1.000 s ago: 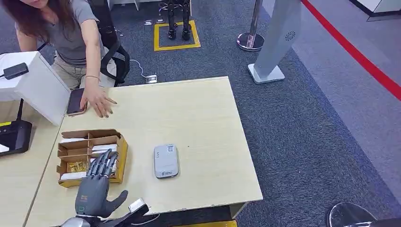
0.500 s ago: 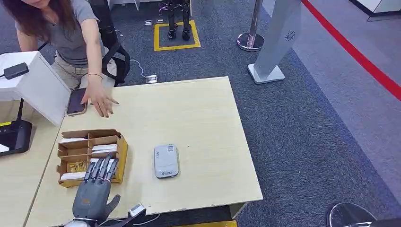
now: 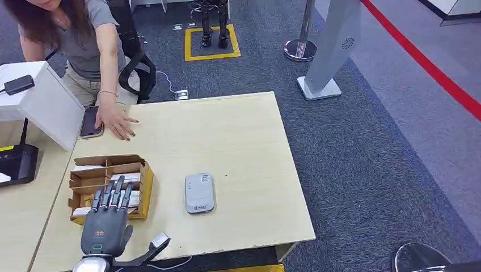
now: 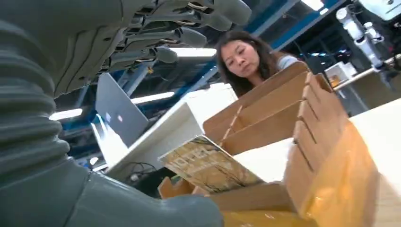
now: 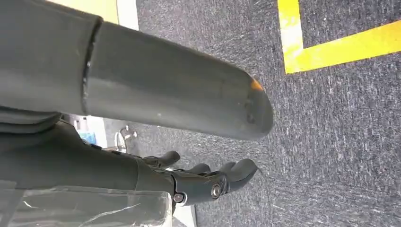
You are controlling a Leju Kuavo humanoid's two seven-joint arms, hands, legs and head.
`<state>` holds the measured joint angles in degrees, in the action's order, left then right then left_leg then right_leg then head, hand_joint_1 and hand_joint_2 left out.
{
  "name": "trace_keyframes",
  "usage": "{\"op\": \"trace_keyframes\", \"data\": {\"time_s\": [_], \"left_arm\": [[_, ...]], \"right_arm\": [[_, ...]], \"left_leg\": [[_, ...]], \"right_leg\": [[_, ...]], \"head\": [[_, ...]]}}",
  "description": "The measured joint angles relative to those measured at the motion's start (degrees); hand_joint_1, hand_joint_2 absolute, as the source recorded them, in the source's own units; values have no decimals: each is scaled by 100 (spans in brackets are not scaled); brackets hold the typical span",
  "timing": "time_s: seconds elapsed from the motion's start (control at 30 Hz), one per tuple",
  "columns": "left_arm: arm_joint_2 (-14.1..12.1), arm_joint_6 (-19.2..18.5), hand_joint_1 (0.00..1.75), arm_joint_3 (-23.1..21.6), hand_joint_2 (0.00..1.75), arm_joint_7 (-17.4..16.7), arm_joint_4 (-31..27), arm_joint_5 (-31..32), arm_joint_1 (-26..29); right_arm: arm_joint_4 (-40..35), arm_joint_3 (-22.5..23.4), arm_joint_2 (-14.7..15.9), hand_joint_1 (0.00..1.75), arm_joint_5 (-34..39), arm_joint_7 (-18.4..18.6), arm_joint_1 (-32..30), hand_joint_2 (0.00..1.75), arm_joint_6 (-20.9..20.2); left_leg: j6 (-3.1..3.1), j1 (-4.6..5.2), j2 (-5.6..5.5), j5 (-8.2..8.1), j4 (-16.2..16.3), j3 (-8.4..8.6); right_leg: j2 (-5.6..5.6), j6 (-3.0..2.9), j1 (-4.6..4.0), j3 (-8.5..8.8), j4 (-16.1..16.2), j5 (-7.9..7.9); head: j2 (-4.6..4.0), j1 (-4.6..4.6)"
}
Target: Pass the card to the sensor for recognition and then transmit it.
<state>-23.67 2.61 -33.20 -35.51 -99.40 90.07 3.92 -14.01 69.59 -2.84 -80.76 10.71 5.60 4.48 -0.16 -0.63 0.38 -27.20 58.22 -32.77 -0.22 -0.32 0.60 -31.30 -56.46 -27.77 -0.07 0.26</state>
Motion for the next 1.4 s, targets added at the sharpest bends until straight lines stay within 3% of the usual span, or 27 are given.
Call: {"op": "trace_keyframes", "data": {"time_s": [0.7, 0.97, 1.4], "left_arm": [[-197, -309, 0, -254, 175, -40, -114, 0, -48], [-208, -507, 0, -263, 175, -276, -208, 0, 62], [-208, -549, 0, -261, 175, -204, -216, 0, 169]], "right_arm": [[0, -2, -9, 0, 15, 4, 0, 0, 9], [0, -2, -22, 0, 31, 17, -1, 0, 20], [0, -2, -22, 0, 0, 4, 0, 0, 17]], "left_leg": [[0, -1, 1, 0, 0, 0], [0, -1, 1, -1, 0, -1], [0, -1, 1, 0, 0, -1]], "right_leg": [[1, 0, 0, -1, 0, 0], [1, 0, 0, -1, 0, 0], [1, 0, 0, 0, 0, 0]], "head": [[0, 0], [0, -2], [0, 0]]}}
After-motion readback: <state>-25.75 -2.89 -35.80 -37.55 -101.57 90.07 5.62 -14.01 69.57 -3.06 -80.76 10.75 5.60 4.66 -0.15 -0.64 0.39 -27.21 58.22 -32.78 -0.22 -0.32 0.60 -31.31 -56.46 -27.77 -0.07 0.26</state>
